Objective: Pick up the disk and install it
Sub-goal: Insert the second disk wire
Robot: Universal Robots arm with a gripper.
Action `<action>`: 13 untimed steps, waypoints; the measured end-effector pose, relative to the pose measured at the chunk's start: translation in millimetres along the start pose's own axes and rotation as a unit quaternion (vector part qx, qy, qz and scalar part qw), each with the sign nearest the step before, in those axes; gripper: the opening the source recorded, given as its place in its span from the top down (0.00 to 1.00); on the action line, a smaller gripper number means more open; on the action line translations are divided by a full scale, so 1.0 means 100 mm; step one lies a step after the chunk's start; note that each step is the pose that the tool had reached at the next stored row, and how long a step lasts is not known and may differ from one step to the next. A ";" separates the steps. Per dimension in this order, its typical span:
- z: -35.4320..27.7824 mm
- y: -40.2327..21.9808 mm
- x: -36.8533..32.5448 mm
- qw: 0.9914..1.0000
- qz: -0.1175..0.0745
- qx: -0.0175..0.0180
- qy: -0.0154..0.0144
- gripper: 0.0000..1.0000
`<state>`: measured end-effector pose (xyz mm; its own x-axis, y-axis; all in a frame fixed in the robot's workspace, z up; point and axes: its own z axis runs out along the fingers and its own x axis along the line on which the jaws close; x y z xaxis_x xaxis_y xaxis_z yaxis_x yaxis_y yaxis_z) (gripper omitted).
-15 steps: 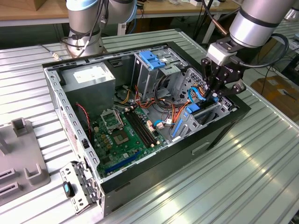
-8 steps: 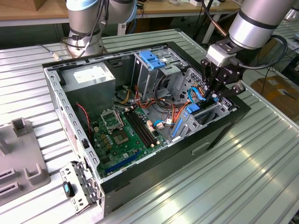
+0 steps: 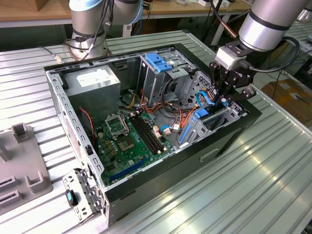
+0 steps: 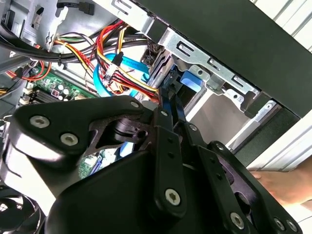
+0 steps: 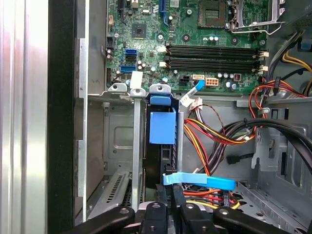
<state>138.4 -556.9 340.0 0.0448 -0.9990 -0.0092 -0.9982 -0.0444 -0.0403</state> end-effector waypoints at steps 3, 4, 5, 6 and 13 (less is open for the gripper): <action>-0.003 0.000 0.000 1.000 0.000 0.000 0.000 0.70; -0.003 0.000 0.000 1.000 0.000 0.000 0.000 0.70; -0.003 0.000 0.001 1.000 0.000 0.000 0.001 0.70; -0.003 0.000 0.001 1.000 0.000 0.000 0.001 0.70; -0.080 -0.003 -0.001 1.000 0.000 0.000 0.001 0.70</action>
<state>138.4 -556.8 348.1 0.0448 -0.9990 -0.0080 -0.9982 -0.0444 -0.0402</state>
